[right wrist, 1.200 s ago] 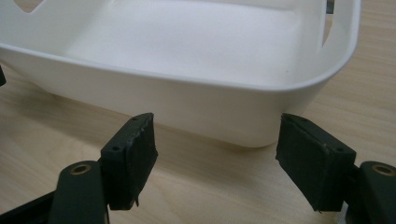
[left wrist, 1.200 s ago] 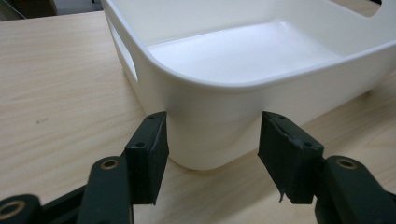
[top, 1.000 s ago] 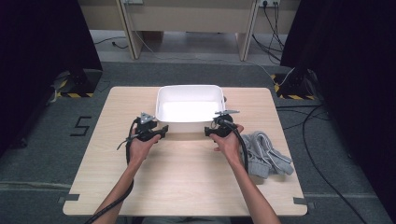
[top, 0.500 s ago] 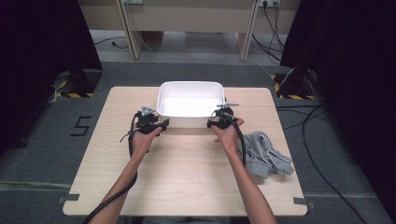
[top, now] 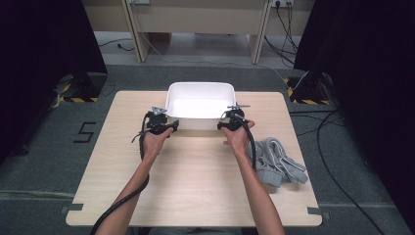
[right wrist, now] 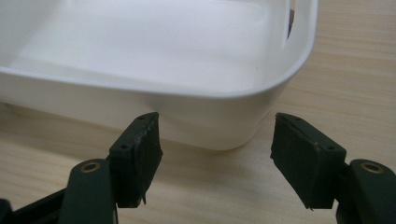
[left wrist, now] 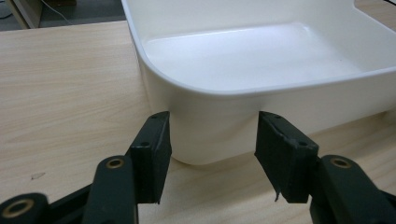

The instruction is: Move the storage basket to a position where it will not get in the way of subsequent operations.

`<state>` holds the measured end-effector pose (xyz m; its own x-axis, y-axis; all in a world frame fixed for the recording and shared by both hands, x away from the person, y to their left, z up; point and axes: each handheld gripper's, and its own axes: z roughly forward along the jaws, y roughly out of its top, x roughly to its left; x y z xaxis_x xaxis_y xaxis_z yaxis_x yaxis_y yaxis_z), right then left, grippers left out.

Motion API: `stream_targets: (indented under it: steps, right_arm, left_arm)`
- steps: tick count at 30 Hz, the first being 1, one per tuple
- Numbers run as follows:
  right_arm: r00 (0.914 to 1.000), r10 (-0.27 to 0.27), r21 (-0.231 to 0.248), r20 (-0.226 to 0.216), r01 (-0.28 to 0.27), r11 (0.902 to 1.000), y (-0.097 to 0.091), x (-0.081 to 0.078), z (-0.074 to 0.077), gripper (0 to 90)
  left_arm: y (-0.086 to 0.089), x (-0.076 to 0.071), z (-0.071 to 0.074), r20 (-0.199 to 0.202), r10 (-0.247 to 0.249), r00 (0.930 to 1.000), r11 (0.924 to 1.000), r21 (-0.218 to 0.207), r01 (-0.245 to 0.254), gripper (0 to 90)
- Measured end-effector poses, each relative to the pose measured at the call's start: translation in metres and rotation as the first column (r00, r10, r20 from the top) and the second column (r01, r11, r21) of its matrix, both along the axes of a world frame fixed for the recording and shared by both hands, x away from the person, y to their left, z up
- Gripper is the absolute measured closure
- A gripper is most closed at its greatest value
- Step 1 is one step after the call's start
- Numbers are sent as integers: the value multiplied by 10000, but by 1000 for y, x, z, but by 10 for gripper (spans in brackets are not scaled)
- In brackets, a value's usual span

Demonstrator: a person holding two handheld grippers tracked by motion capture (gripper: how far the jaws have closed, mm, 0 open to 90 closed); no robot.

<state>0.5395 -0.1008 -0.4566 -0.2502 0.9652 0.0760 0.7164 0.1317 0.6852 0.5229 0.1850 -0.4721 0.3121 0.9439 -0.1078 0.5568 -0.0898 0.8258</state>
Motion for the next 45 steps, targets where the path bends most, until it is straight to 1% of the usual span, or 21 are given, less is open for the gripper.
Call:
stream_targets:
  steps: [2,5,9,10,12,13,15,16,18,22,24,26,29,31,33,35,38,39,41,43,45]
  right_arm:
    - [10000,0,-26,43,0,10000,-2,2,-1,330]
    - [10000,-64,78,8,64,9999,-4,4,-1,330]
    - [9999,-132,-28,50,132,9999,-6,6,-2,330]
    - [9998,-165,-71,55,166,9998,-6,6,-1,330]
    - [9999,-141,-48,68,141,9999,-5,7,-1,331]
    - [9999,-160,-35,28,160,9999,-3,7,-1,330]
    - [10000,-69,-124,16,69,9999,-2,8,0,328]
    - [10000,-80,-137,-8,80,9999,-1,8,1,325]
    - [10000,-39,-203,44,40,9998,0,8,2,326]
    - [10000,56,-173,55,-55,9998,0,5,4,318]
    - [9998,110,-104,148,-108,9999,-1,2,7,318]
    - [9991,355,-2,219,-355,9994,-2,-3,10,309]
    - [9962,832,227,267,-838,9962,-3,-13,16,301]
    - [9921,1192,385,389,-1207,9919,-3,-22,22,299]
    - [9862,1560,360,560,-1581,9868,-5,-30,28,297]
    - [9803,1852,425,688,-1883,9812,-7,-39,34,298]
    - [9715,2206,437,862,-2249,9734,-11,-49,40,297]
    - [9703,2259,497,871,-2307,9717,-13,-52,40,298]
    - [9671,2383,536,892,-2436,9684,-17,-58,40,297]
    - [9634,2493,656,986,-2562,9644,-21,-64,41,298]
    - [9577,2647,510,1130,-2717,9610,-25,-72,42,299]
  left_arm:
    - [0,2,0,-38,49,10000,10000,16,-49,446]
    - [-1,4,-1,-116,141,9998,9999,-86,-142,446]
    - [-4,7,-2,-175,219,9996,9998,42,-218,446]
    - [-4,7,-1,-161,235,9996,9995,193,-232,442]
    - [-5,8,-2,-82,396,9992,9991,141,-395,447]
    - [-5,9,-2,-115,381,9992,9992,110,-380,448]
    - [-6,9,-3,-141,412,9990,9988,274,-409,448]
    - [-6,9,-4,-155,417,9990,9988,279,-413,447]
    - [-6,8,-4,-170,389,9991,9991,151,-387,444]
    - [-4,2,-6,-272,187,9995,9998,13,-186,421]
    - [-1,-2,-7,-370,75,9993,9999,-128,-80,412]
    - [3,-7,-8,-418,31,9991,9995,-302,-43,402]
    - [8,-16,-9,-509,-191,9985,9990,-419,170,389]
    - [12,-23,-8,-556,-302,9980,9977,-619,267,381]
    - [15,-32,-6,-603,-562,9966,9954,-813,512,366]
    - [17,-41,-4,-525,-806,9954,9940,-779,764,358]
    - [18,-54,-1,-529,-1178,9916,9896,-890,1129,342]
    - [18,-59,-1,-528,-1261,9906,9876,-1008,1203,334]
    - [18,-69,1,-508,-1597,9859,9822,-1087,1535,316]
    - [19,-79,2,-412,-1740,9839,9793,-1125,1685,309]
    - [20,-89,3,-378,-1868,9817,9754,-1260,1808,298]
